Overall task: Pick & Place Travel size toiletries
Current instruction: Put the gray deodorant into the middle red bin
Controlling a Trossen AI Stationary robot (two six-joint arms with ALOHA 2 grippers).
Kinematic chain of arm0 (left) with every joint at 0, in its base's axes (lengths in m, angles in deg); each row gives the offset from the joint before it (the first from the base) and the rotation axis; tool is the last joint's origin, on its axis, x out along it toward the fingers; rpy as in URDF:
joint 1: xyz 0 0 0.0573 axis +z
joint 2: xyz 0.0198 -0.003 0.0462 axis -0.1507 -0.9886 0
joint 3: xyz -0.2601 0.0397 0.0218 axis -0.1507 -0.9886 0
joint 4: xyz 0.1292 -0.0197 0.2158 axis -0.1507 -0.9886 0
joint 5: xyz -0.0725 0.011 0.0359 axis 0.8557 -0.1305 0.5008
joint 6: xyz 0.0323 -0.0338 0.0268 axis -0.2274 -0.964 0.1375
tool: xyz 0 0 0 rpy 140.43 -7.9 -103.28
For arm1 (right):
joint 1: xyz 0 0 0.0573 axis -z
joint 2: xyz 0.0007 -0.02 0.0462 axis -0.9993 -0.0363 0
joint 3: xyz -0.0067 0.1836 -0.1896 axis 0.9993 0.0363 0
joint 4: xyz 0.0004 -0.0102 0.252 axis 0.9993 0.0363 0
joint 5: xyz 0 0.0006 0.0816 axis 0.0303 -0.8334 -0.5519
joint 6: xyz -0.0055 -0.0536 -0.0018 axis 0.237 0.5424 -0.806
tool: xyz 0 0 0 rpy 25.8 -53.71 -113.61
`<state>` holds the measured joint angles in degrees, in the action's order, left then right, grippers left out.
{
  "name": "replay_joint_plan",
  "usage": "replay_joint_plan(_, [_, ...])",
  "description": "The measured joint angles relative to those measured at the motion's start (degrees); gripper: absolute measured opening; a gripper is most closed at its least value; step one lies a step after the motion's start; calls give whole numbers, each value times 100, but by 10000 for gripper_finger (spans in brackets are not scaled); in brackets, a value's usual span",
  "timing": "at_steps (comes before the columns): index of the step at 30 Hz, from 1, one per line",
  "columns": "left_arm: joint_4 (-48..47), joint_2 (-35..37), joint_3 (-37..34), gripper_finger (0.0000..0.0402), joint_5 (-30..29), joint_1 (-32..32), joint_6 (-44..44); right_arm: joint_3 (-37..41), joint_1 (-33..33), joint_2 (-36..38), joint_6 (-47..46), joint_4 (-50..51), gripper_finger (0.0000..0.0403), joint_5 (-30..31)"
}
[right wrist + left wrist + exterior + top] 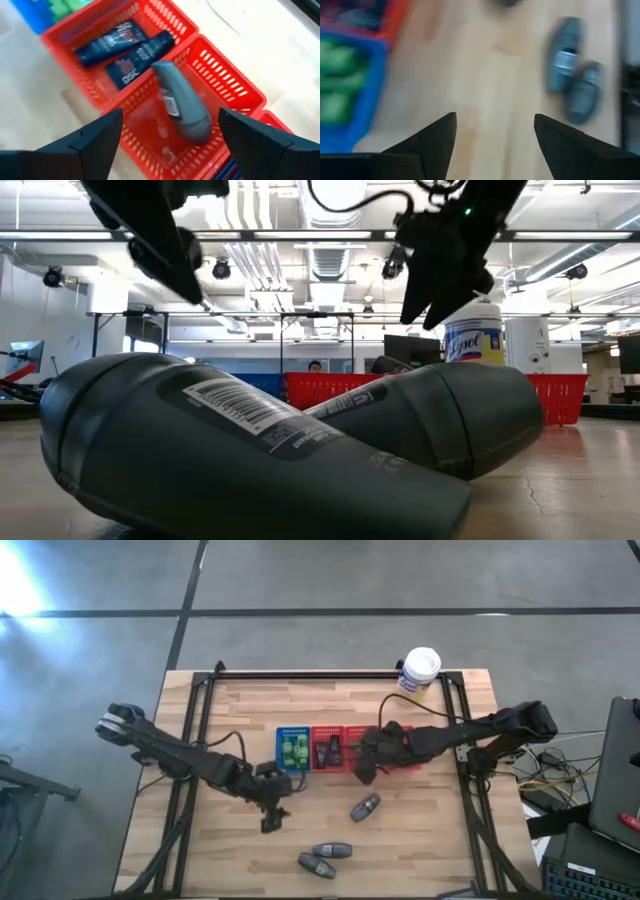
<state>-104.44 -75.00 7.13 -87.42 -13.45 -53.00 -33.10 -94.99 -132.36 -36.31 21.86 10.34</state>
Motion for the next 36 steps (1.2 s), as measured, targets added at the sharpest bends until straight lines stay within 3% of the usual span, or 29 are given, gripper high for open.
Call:
replay_joint_plan(8, [1208, -821, 68, 270, 882, -219, 1400, 243, -464, 692, -70, 215, 353, -36])
replay_joint_plan(15, [1655, -2001, 745, 270, 1303, -546, 1959, 607, -791, 1382, -781, 612, 361, 78])
replay_joint_plan(22, [1693, -2662, 1279, 271, 1555, -708, 1723, 874, -920, 1626, -1138, 693, 352, 188])
replay_joint_plan(36, [2055, -3193, 1197, 271, 1488, -889, 1820, 939, -920, 1434, -1157, 715, 364, 179])
